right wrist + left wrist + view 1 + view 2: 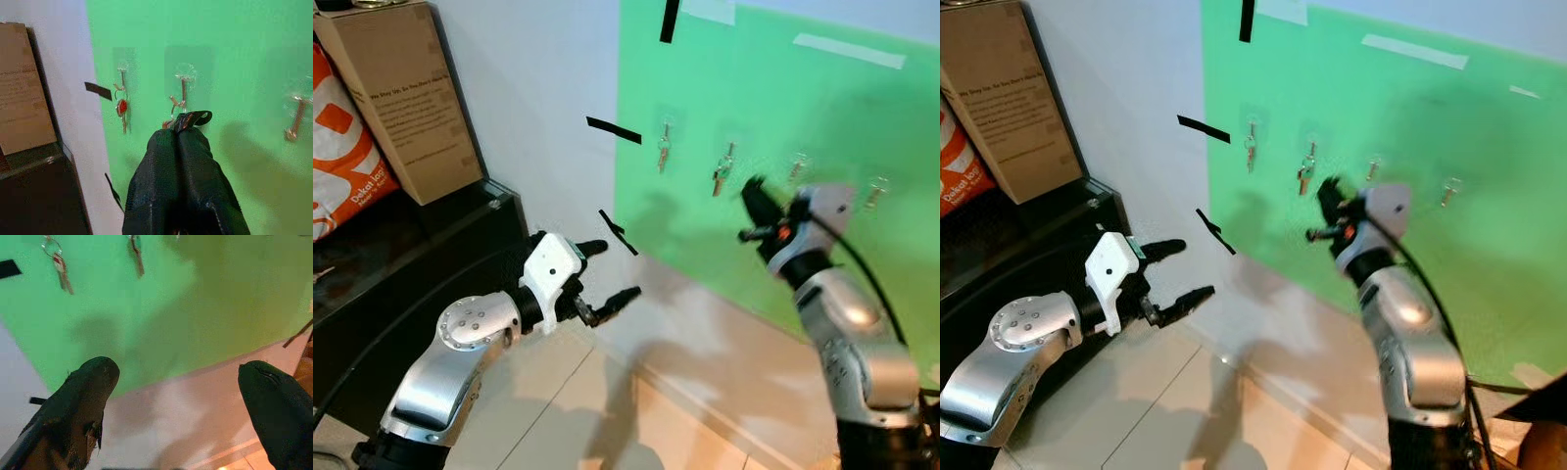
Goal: Hang keys on a hook
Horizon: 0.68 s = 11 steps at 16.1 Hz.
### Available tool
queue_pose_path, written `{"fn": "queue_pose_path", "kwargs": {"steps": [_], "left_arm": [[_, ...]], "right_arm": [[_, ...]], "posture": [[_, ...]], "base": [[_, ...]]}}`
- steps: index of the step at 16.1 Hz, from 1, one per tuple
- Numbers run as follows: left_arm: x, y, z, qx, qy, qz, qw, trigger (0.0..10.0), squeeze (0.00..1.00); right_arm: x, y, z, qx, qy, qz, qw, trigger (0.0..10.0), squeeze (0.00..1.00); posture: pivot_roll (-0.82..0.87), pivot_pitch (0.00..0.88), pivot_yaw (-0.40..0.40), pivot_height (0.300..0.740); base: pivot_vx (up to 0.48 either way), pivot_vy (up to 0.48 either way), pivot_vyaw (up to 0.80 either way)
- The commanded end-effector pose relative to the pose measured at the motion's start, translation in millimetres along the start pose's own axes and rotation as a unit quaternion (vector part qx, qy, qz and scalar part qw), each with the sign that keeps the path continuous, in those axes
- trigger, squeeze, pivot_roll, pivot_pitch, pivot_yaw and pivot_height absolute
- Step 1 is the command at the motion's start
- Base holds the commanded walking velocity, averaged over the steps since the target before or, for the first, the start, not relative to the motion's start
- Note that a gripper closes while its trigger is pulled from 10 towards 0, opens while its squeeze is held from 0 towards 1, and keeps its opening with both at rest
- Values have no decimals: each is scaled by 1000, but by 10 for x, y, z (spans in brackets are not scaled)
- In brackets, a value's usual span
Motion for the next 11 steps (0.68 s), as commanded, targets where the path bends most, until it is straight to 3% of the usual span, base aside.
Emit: {"fn": "queue_pose_path", "kwargs": {"steps": [1,6,11], "left_arm": [[38,8,30,-3,6,-14,1000,10000,0],[54,-7,41,-6,2,-21,1000,10000,0],[61,2,54,-6,0,-28,1000,10000,0]], "right_arm": [[55,23,41,7,7,-2,1000,10000,0],[224,61,49,6,22,-42,999,10000,0],[333,-13,40,13,44,-71,996,10000,0]], "posture": [[17,0,-17,740],[22,0,-23,740],[13,0,-13,740]], "base": [[0,0,0],[0,0,0],[0,0,0]]}}
Point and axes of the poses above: a point about 5 cm out from each wrist's last joint towards the gripper, its own y axis pointing out of the wrist towards the gripper, its own z axis along the axis of the wrist's last joint, x = y × z, the point moved 2 cm from there along y, pointing out of the wrist towards the gripper, and after that the axes turned 11 degrees about -y, right-handed, at the moved point
